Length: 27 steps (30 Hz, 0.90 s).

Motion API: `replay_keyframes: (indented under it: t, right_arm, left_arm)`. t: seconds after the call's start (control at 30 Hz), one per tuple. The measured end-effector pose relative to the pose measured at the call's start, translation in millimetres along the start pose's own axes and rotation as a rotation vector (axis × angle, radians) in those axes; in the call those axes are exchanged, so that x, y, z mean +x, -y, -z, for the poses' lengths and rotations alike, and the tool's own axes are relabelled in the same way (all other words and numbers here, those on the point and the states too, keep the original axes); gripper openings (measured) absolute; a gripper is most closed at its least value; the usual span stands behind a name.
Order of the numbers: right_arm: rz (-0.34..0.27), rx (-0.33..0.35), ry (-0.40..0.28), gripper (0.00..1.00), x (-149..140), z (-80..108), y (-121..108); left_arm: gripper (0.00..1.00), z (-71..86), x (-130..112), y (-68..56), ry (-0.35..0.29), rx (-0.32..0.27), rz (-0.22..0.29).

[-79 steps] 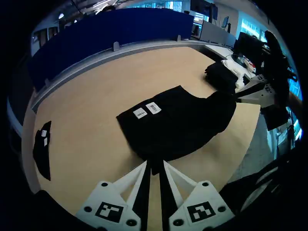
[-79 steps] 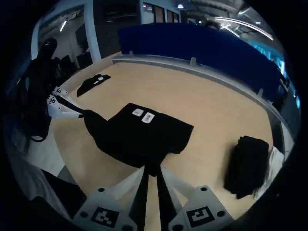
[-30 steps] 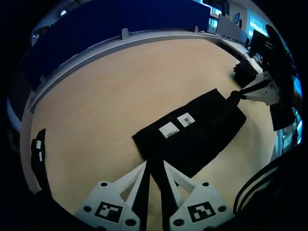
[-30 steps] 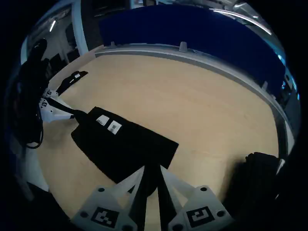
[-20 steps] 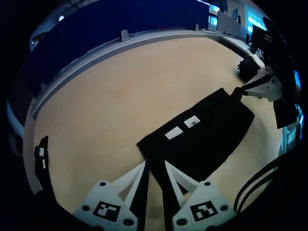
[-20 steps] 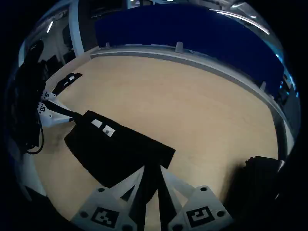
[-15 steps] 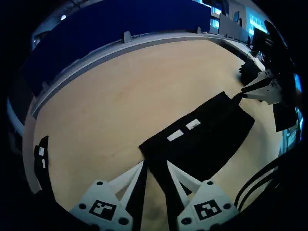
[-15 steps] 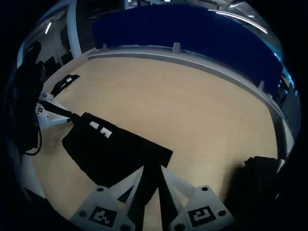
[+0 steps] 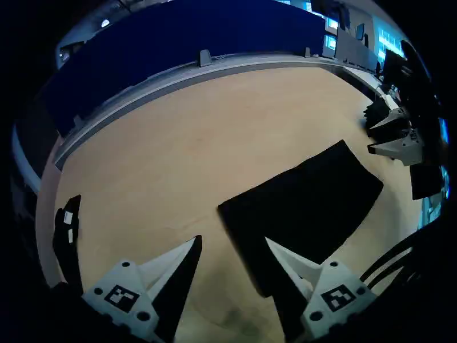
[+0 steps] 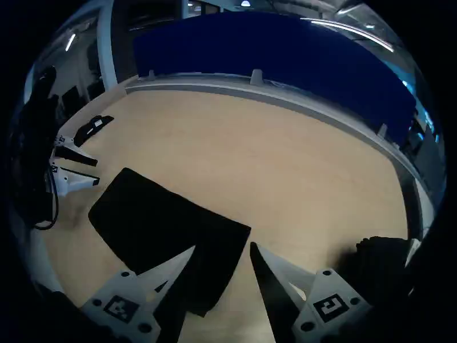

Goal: Fold towel

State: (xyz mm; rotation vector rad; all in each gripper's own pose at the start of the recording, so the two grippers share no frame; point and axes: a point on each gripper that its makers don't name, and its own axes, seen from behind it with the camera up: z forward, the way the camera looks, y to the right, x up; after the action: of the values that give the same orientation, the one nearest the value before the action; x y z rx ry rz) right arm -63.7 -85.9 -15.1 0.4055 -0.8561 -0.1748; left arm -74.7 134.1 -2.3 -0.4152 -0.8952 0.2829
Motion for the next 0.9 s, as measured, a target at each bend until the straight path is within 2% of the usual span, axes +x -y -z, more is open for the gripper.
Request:
replay_keyframes:
  t: [0.03, 0.17, 0.5, 0.9]
  right_arm:
    - [-0.002, 0.001, 0.0, 0.69, -0.7, 0.5, 0.5]
    - [-0.011, 0.003, -0.003, 0.74, -2.9, 2.7, 1.9]
    - [-0.02, 0.004, -0.006, 0.75, -7.4, 11.9, 3.1]
    - [0.0, 0.003, 0.011, 0.75, -26.9, 27.5, 8.4]
  left_arm:
    - [0.77, 0.8, -0.2, 0.2, 0.001, -0.003, 0.007]
    - [0.78, 4.0, 0.2, 1.9, -0.004, -0.006, 0.03]
    - [0.79, 11.0, -2.7, 3.8, -0.014, 0.007, 0.044]
    - [0.79, 36.1, -20.8, 4.3, -0.021, 0.032, 0.093]
